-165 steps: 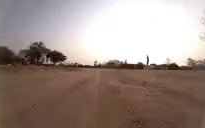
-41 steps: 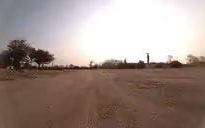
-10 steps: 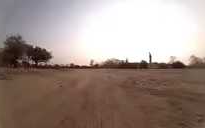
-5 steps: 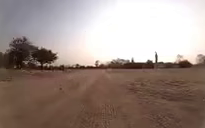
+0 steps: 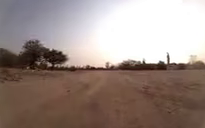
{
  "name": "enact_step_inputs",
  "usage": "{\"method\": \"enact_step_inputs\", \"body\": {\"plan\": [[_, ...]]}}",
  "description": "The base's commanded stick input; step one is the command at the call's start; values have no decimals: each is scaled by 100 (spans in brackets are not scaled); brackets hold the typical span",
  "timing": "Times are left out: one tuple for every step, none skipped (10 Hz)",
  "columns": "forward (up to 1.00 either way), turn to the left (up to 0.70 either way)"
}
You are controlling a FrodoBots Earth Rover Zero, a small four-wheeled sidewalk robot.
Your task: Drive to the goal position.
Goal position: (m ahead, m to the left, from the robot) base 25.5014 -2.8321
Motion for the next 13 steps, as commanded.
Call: {"method": "enact_step_inputs", "body": {"plan": [[70, 0], [70, 0], [70, 0], [70, 0], [70, 0], [70, 0], [70, 0], [70, 0], [70, 0], [70, 0], [70, 0], [70, 0], [70, 0]]}}
